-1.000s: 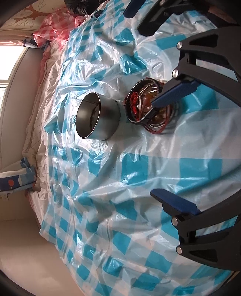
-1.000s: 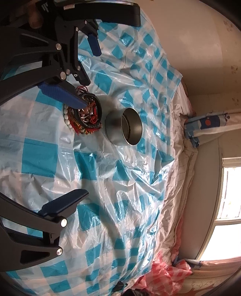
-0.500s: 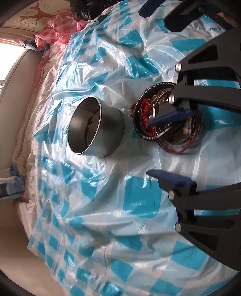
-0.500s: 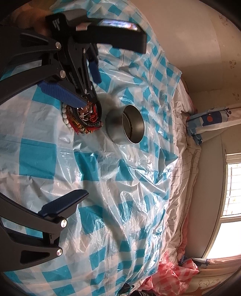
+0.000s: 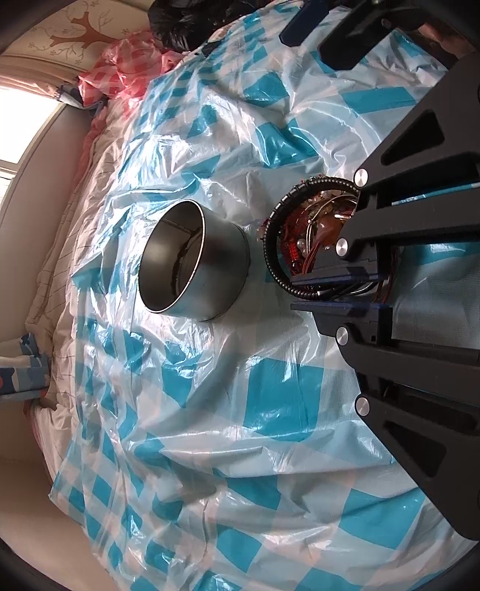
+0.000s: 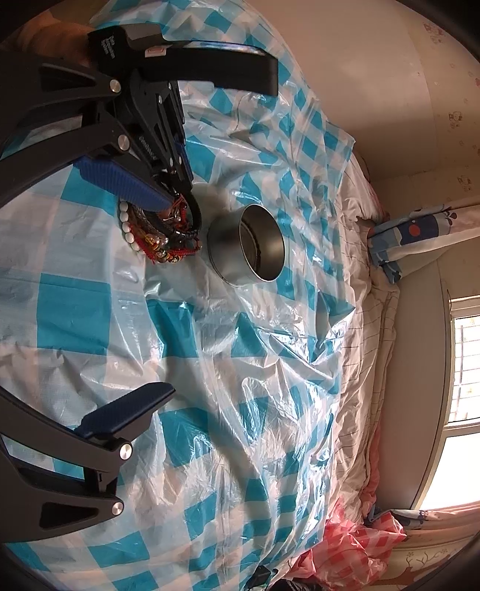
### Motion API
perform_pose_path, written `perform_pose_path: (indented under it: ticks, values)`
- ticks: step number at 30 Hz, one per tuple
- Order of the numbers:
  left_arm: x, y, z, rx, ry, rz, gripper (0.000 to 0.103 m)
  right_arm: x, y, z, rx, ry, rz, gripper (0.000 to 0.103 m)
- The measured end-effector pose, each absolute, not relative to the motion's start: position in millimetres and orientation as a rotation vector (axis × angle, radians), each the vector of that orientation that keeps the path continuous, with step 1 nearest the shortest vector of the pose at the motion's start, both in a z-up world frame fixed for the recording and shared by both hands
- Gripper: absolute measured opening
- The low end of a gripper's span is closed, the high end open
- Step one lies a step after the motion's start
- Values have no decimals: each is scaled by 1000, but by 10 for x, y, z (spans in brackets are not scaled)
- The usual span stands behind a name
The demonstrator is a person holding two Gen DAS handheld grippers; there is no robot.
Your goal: Organize jewelry
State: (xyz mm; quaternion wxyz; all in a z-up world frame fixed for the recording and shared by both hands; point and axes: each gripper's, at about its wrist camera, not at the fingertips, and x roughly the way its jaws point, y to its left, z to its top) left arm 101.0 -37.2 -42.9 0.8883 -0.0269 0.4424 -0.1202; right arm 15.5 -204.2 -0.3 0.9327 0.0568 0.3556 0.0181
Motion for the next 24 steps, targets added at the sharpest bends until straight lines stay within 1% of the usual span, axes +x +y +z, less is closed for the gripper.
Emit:
perform_pose_path:
  ticks: [10,16,17,18,24]
  values:
    - [920,75,-238,-186,837,-167,4,180,-1939,-48,68,749,61,90]
    - [969,131,-323,-156,873,-114,4,307,-1747,-152,15,790,132,90]
    - [987,112,-341,-146,884,-113,3,321,-1716,-164,9,794,142,90]
    - [984,111,-361,-142,891,-113,0,331,-1685,-179,1,797,152,90]
    - [1043,133,-459,-130,931,-78,0,377,-1599,-228,-10,812,175,90]
